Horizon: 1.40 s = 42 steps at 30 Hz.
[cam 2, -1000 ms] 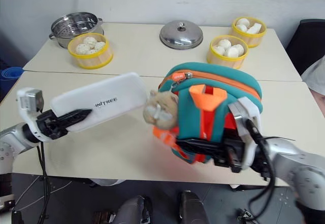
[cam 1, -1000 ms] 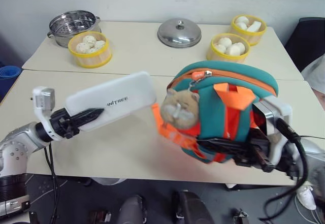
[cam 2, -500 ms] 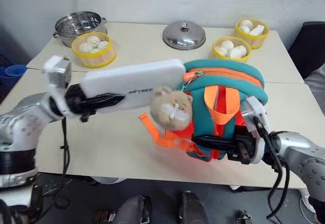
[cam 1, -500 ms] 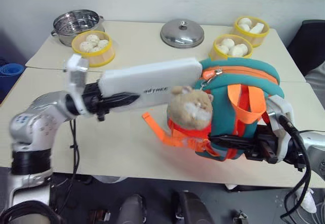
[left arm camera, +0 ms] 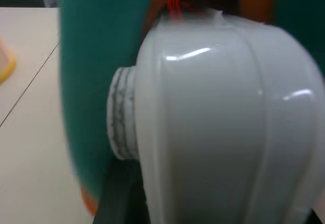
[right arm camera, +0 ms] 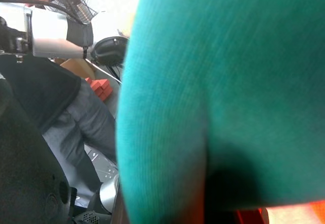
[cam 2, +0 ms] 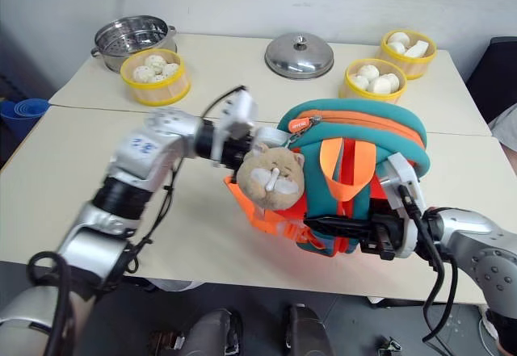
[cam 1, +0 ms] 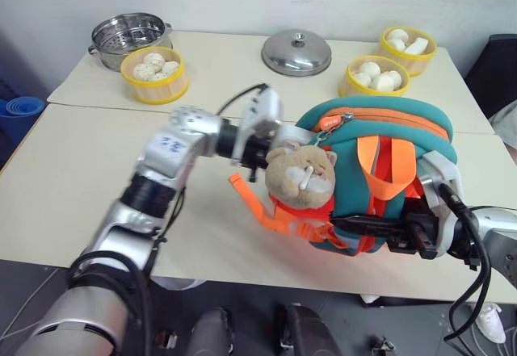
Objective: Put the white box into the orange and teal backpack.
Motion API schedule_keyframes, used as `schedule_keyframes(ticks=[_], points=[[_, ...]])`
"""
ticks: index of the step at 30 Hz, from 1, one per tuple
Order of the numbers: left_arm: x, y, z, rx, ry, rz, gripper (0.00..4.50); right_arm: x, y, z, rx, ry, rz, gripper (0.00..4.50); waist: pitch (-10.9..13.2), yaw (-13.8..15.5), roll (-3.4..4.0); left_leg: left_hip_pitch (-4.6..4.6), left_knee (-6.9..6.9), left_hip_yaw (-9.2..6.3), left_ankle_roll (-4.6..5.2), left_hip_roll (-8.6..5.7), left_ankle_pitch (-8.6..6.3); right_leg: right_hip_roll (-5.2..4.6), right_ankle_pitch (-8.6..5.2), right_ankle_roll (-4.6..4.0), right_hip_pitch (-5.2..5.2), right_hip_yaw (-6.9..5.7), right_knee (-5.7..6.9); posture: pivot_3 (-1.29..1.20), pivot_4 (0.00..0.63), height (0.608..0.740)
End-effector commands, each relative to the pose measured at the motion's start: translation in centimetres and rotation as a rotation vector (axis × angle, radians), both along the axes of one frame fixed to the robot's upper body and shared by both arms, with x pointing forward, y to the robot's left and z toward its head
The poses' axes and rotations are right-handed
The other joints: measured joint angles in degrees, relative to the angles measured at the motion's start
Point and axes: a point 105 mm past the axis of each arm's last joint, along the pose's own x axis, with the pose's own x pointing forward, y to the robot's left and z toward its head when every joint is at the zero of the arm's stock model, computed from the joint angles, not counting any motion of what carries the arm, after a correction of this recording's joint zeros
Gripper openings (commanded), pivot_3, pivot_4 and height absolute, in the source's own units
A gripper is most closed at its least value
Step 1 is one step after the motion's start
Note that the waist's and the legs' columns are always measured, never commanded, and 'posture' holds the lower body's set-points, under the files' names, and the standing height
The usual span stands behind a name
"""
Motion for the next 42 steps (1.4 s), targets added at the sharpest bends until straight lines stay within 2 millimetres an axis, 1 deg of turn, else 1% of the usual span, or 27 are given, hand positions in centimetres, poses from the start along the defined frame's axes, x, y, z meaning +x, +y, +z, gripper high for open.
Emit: schedule_keyframes(ticks=[1, 2, 3, 5, 6, 8, 10, 11, 12, 13, 14, 15, 17, 19, 21, 25, 27, 29, 30, 32, 34, 38, 40, 42], points=[[0.3, -1.6, 1.3, -0.078, -0.045, 0.000, 1.24, 0.2, 0.4, 0.1, 0.014, -0.030, 0.003, 0.04, 0.00, -0.15, 0.00, 0.00, -0.02, 0.01, -0.02, 0.01, 0.01, 0.02, 0.00, 0.00, -0.03, 0.02, 0.00, 0.00, 0.150, 0.740], [-0.1, -1.6, 0.9, -0.065, -0.038, -0.030, 1.58, 0.3, 0.4, 0.1, 0.017, -0.037, -0.002, 0.01, 0.00, -0.20, 0.01, 0.01, -0.05, 0.01, -0.13, 0.02, 0.06, 0.07, 0.00, 0.00, -0.06, 0.07, -0.01, 0.00, 0.150, 0.740], [-0.1, -1.4, 1.1, -0.085, -0.029, -0.019, 1.92, 0.4, 0.5, 0.2, 0.021, -0.045, -0.012, 0.00, 0.00, -0.26, 0.01, 0.02, -0.08, 0.00, -0.18, 0.03, 0.08, 0.10, 0.00, 0.00, -0.08, 0.09, 0.01, 0.00, 0.150, 0.740], [-0.3, -0.2, 1.5, -0.120, -0.002, -0.021, 2.41, 0.6, 0.5, 0.1, 0.025, -0.055, -0.028, 0.00, 0.00, -0.29, 0.01, 0.02, -0.11, 0.00, -0.26, 0.07, 0.12, 0.14, -0.01, -0.02, -0.15, 0.11, 0.08, 0.00, 0.150, 0.740], [-0.4, 1.5, 1.9, -0.156, 0.000, -0.030, 2.70, 0.9, 0.4, 0.2, 0.035, -0.065, -0.052, 0.00, 0.00, -0.41, 0.01, 0.03, -0.07, 0.00, -0.30, 0.07, 0.14, 0.13, -0.02, -0.04, -0.19, 0.11, 0.20, 0.00, 0.150, 0.740], [-0.7, 4.3, 2.3, -0.196, -0.013, -0.050, 3.20, 1.4, 0.3, 0.2, 0.049, -0.088, -0.088, 0.00, 0.01, -1.09, 0.01, 0.04, -0.05, 0.00, -0.35, 0.08, 0.17, 0.13, -0.03, -0.05, -0.22, 0.15, 0.31, 0.00, 0.150, 0.740], [-0.9, 6.4, 2.6, -0.218, -0.034, -0.065, 3.74, 1.8, 0.3, 0.3, 0.062, -0.107, -0.115, 0.00, 0.01, -1.65, 0.02, 0.08, -0.04, 0.00, -0.45, 0.09, 0.25, 0.12, -0.04, -0.08, -0.24, 0.15, 0.40, 0.00, 0.150, 0.740], [-1.0, 7.6, 2.5, -0.216, -0.043, -0.066, 3.74, 1.9, 0.4, 0.2, 0.067, -0.109, -0.122, 0.00, 0.01, -1.59, 0.02, 0.10, -0.04, 0.01, -0.46, 0.08, 0.29, 0.11, -0.05, -0.10, -0.25, 0.15, 0.50, 0.00, 0.150, 0.740], [-1.2, 9.5, 2.1, -0.187, -0.052, -0.067, 3.74, 2.1, 0.5, 0.1, 0.071, -0.115, -0.131, 0.00, 0.01, -1.52, 0.03, 0.11, -0.04, 0.00, -0.48, 0.08, 0.34, 0.11, -0.05, -0.10, -0.27, 0.15, 0.52, 0.00, 0.150, 0.740], [-1.5, 10.8, 1.8, -0.163, -0.058, -0.069, 3.74, 2.1, 0.6, 0.1, 0.073, -0.119, -0.137, 0.00, 0.01, -1.63, 0.03, 0.11, -0.05, 0.00, -0.50, 0.07, 0.36, 0.11, -0.06, -0.11, -0.27, 0.14, 0.54, 0.00, 0.150, 0.740], [-2.2, 11.8, 1.6, -0.137, -0.067, -0.092, 3.74, 2.2, 0.7, -0.1, 0.072, -0.120, -0.137, 0.00, 0.01, -1.72, 0.04, 0.14, -0.06, 0.00, -0.51, 0.08, 0.36, 0.11, -0.06, -0.13, -0.27, 0.15, 0.55, 0.00, 0.150, 0.740], [-2.8, 12.2, 1.7, -0.132, -0.077, -0.110, 3.74, 2.3, 0.8, -0.1, 0.071, -0.122, -0.138, 0.00, 0.01, -1.66, 0.04, 0.15, -0.10, 0.01, -0.51, 0.07, 0.37, 0.11, -0.07, -0.14, -0.28, 0.16, 0.55, 0.00, 0.150, 0.740], [-3.9, 11.9, 2.5, -0.181, -0.093, -0.124, 3.74, 2.4, 0.8, -0.2, 0.071, -0.123, -0.136, 0.00, 0.02, -1.23, 0.04, 0.12, -0.10, 0.01, -0.52, 0.07, 0.37, 0.10, -0.08, -0.16, -0.30, 0.15, 0.56, 0.00, 0.150, 0.740], [-4.9, 11.1, 3.0, -0.220, -0.104, -0.140, 3.74, 2.5, 0.8, -0.2, 0.071, -0.126, -0.135, 0.00, 0.02, -0.57, 0.03, 0.01, 0.02, -0.09, -0.40, 0.02, 0.33, 0.00, -0.08, -0.15, -0.30, 0.08, 0.56, 0.00, 0.150, 0.740], [-5.7, 9.9, 2.9, -0.242, -0.108, -0.147, 3.74, 2.6, 0.9, -0.2, 0.073, -0.130, -0.133, 0.00, 0.01, -0.26, 0.03, -0.03, 0.11, -0.08, -0.25, -0.03, 0.24, -0.07, -0.05, -0.09, -0.27, 0.10, 0.53, 0.00, 0.150, 0.740], [-6.8, 7.9, 2.4, -0.282, -0.098, -0.162, 3.74, 2.7, 1.1, -0.2, 0.074, -0.130, -0.123, 0.00, 0.01, -0.20, 0.04, 0.00, 0.10, -0.05, -0.18, -0.06, 0.20, -0.08, -0.02, -0.05, -0.23, 0.13, 0.50, 0.00, 0.150, 0.740], [-6.8, 7.0, 2.0, -0.279, -0.123, -0.146, 3.74, 2.8, 1.1, -0.2, 0.073, -0.132, -0.122, 0.00, 0.01, -0.34, 0.04, 0.01, 0.10, -0.04, -0.20, -0.04, 0.21, -0.03, -0.02, -0.05, -0.23, 0.14, 0.52, 0.00, 0.150, 0.740], [-6.6, 6.0, 1.8, -0.291, -0.156, -0.120, 3.36, 2.9, 1.1, -0.1, 0.073, -0.135, -0.125, 0.00, 0.01, -0.32, 0.04, 0.04, 0.09, -0.04, -0.21, -0.04, 0.21, -0.01, -0.03, -0.06, -0.23, 0.15, 0.54, 0.00, 0.150, 0.740], [-6.3, 5.7, 2.0, -0.311, -0.177, -0.098, 3.10, 3.0, 1.1, -0.1, 0.073, -0.136, -0.126, 0.00, 0.01, -0.32, 0.04, 0.04, 0.09, -0.04, -0.19, -0.04, 0.21, 0.00, -0.02, -0.06, -0.23, 0.15, 0.54, 0.00, 0.150, 0.740], [-5.7, 5.9, 2.3, -0.325, -0.187, -0.061, 2.61, 3.1, 1.2, 0.0, 0.074, -0.139, -0.131, 0.00, 0.01, -0.40, 0.04, 0.05, 0.09, -0.02, -0.18, -0.04, 0.21, 0.01, -0.02, -0.05, -0.23, 0.17, 0.55, 0.00, 0.150, 0.740], [-5.2, 6.8, 2.7, -0.334, -0.178, -0.037, 2.03, 3.2, 1.1, 0.1, 0.078, -0.141, -0.141, 0.00, 0.01, -0.56, 0.04, 0.06, 0.08, -0.02, -0.18, -0.03, 0.21, 0.02, -0.03, -0.05, -0.23, 0.17, 0.54, 0.00, 0.150, 0.740], [-3.3, 10.5, 4.3, -0.344, -0.173, 0.078, 1.09, 3.0, 0.1, 0.3, 0.073, -0.141, -0.186, 0.00, 0.01, -0.91, 0.04, 0.07, 0.05, -0.02, -0.20, -0.01, 0.22, 0.03, -0.03, -0.06, -0.23, 0.16, 0.55, 0.00, 0.150, 0.740], [-2.4, 12.8, 4.6, -0.305, -0.160, 0.136, 0.68, 2.8, -0.5, 0.3, 0.076, -0.138, -0.214, 0.00, 0.01, -1.06, 0.04, 0.06, 0.05, -0.03, -0.20, -0.01, 0.22, 0.03, -0.03, -0.06, -0.23, 0.15, 0.54, 0.00, 0.150, 0.740], [-0.9, 15.0, 4.4, -0.243, -0.173, 0.243, 0.45, 2.7, -1.0, 0.3, 0.082, -0.136, -0.243, 0.00, 0.01, -1.29, 0.04, 0.07, 0.01, -0.02, -0.23, -0.01, 0.23, 0.03, -0.03, -0.06, -0.23, 0.15, 0.51, 0.00, 0.150, 0.740]])
